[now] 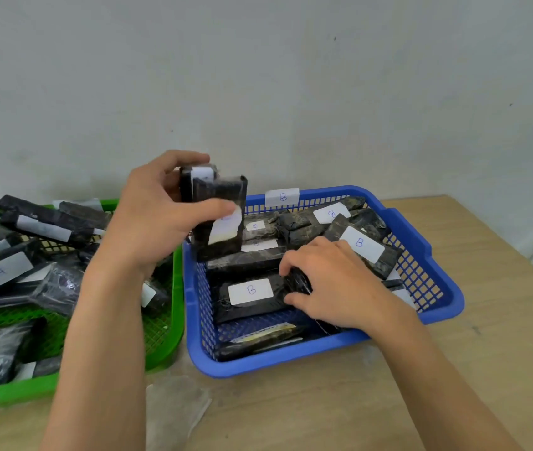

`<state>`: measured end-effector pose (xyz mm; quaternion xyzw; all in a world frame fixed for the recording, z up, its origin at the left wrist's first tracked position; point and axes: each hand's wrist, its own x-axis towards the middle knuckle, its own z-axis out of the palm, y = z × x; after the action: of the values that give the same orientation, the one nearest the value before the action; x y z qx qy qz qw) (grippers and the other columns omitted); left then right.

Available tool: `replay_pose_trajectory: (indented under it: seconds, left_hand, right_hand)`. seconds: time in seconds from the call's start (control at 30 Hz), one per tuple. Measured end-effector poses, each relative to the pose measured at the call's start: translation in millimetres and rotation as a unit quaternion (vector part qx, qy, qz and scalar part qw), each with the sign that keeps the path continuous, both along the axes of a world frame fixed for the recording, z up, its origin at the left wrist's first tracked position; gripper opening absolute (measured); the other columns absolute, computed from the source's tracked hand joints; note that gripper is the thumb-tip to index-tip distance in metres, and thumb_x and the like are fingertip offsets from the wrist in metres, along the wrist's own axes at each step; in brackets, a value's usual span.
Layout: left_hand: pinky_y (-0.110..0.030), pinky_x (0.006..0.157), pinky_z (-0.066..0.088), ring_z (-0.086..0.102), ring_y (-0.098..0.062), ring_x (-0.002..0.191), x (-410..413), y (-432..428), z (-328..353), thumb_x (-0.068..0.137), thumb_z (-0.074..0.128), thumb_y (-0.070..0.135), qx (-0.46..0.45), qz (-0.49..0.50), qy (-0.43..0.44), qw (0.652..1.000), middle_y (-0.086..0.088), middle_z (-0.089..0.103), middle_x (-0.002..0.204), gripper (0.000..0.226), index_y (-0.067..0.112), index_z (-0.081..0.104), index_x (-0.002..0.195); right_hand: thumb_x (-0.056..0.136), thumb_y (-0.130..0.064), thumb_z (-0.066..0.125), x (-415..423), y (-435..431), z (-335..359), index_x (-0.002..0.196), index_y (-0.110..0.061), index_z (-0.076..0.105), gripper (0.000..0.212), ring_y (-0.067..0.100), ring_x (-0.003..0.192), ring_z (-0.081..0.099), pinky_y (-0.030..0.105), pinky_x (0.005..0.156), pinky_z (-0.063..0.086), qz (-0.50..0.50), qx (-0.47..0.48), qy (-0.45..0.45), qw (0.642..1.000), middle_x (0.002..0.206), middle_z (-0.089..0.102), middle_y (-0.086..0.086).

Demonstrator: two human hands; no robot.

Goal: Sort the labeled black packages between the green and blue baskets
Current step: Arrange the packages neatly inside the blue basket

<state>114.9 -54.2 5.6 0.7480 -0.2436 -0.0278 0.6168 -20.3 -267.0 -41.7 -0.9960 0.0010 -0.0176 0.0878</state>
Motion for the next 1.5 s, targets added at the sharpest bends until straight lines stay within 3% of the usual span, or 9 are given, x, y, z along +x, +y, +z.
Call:
replay_pose_trajectory:
  seconds: [0.17, 0.27, 0.4, 0.73, 0.93, 1.07, 1.27, 1.37, 1.5]
  left_hand:
    - [-0.028, 0.073, 0.062, 0.077, -0.016, 0.085, -2.2, -7.0, -1.6, 0.044, 0.094, 0.040, -0.025, 0.012, 0.034, 0.999, 0.003, 0.080, 0.096, 0.075, 0.031, 0.070, 0.115]
    - [-0.035, 0.076, 0.064, 0.077, -0.018, 0.086, -4.5, -13.2, -5.6, 0.046, 0.094, 0.039, -0.011, 0.014, 0.038, 0.999, 0.002, 0.079, 0.095, 0.072, 0.032, 0.069, 0.114]
    - [-0.041, 0.079, 0.065, 0.077, -0.018, 0.086, -5.6, -16.8, -7.9, 0.054, 0.094, 0.033, -0.003, 0.029, 0.041, 0.999, 0.002, 0.078, 0.096, 0.068, 0.031, 0.068, 0.116]
    - [-0.035, 0.076, 0.063, 0.076, -0.017, 0.089, 5.7, -14.4, -16.4, 0.064, 0.095, 0.026, -0.023, 0.057, 0.087, 0.994, 0.000, 0.074, 0.109, 0.066, 0.031, 0.064, 0.121]
    - [-0.028, 0.069, 0.061, 0.076, -0.012, 0.089, 11.5, -13.1, -14.8, 0.073, 0.089, 0.029, -0.143, 0.138, 0.121, 0.973, 0.003, 0.073, 0.111, 0.054, 0.027, 0.061, 0.119]
    - [-0.026, 0.064, 0.056, 0.076, -0.009, 0.084, 12.4, -11.0, -13.0, 0.072, 0.088, 0.035, -0.152, 0.140, 0.132, 0.970, 0.007, 0.075, 0.103, 0.052, 0.030, 0.061, 0.117]
    - [-0.037, 0.074, 0.063, 0.077, -0.017, 0.090, 10.5, -17.0, -17.3, 0.069, 0.089, 0.035, -0.089, 0.089, 0.141, 0.982, 0.002, 0.074, 0.107, 0.053, 0.033, 0.061, 0.114]
    - [-0.038, 0.075, 0.063, 0.077, -0.015, 0.087, 6.1, -21.4, -18.3, 0.065, 0.089, 0.037, -0.065, 0.068, 0.145, 0.985, 0.001, 0.075, 0.107, 0.057, 0.033, 0.061, 0.114]
    - [-0.038, 0.074, 0.064, 0.076, -0.013, 0.085, 2.4, -25.8, -19.7, 0.074, 0.089, 0.036, -0.020, 0.056, 0.129, 0.990, 0.006, 0.073, 0.101, 0.050, 0.035, 0.061, 0.115]
  right_hand:
    - [0.081, -0.035, 0.073, 5.2, 9.4, 6.1, 0.104, -0.037, 0.069, 0.023, 0.007, 0.118, 0.049, 0.042, 0.107, 0.036, 0.092, 0.055, 0.036, 0.994, 0.113, 0.066, -0.018]
    - [0.077, -0.035, 0.082, 2.8, 8.7, 19.2, 0.114, -0.039, 0.071, 0.039, -0.003, 0.104, 0.064, 0.034, 0.099, 0.051, 0.118, 0.174, 0.178, 0.961, 0.108, 0.072, -0.025]
    - [0.070, -0.038, 0.093, 12.5, 8.2, 24.7, 0.113, -0.039, 0.070, 0.049, 0.001, 0.087, 0.070, 0.032, 0.083, 0.058, 0.101, 0.170, 0.226, 0.954, 0.102, 0.075, -0.024]
    - [0.072, -0.034, 0.093, 17.8, 10.7, 9.5, 0.108, -0.037, 0.069, 0.043, -0.003, 0.092, 0.066, 0.021, 0.082, 0.056, 0.101, 0.179, 0.152, 0.967, 0.098, 0.072, -0.016]
    - [0.074, -0.026, 0.091, 12.1, -20.8, 29.5, 0.102, -0.036, 0.072, 0.035, 0.005, 0.093, 0.072, 0.027, 0.086, 0.058, -0.008, 0.334, -0.095, 0.938, 0.098, 0.076, -0.016]
    - [0.072, -0.018, 0.092, 18.1, -23.3, 23.1, 0.097, -0.031, 0.072, 0.034, 0.005, 0.088, 0.065, 0.025, 0.078, 0.054, -0.080, 0.209, -0.270, 0.937, 0.091, 0.071, -0.015]
    - [0.072, -0.006, 0.085, 35.3, -26.9, 21.6, 0.093, -0.022, 0.071, 0.029, 0.023, 0.105, 0.056, 0.033, 0.078, 0.040, -0.026, -0.045, -0.233, 0.971, 0.102, 0.065, -0.004]
    - [0.083, -0.019, 0.084, 39.3, -37.6, 21.4, 0.092, -0.028, 0.067, 0.021, 0.018, 0.112, 0.050, 0.033, 0.082, 0.041, -0.043, -0.020, -0.105, 0.993, 0.115, 0.054, -0.007]
    - [0.086, -0.025, 0.082, 36.6, -56.1, 20.8, 0.112, -0.033, 0.062, 0.033, -0.002, 0.098, 0.059, 0.013, 0.076, 0.042, -0.071, 0.080, -0.122, 0.987, 0.117, 0.065, -0.014]
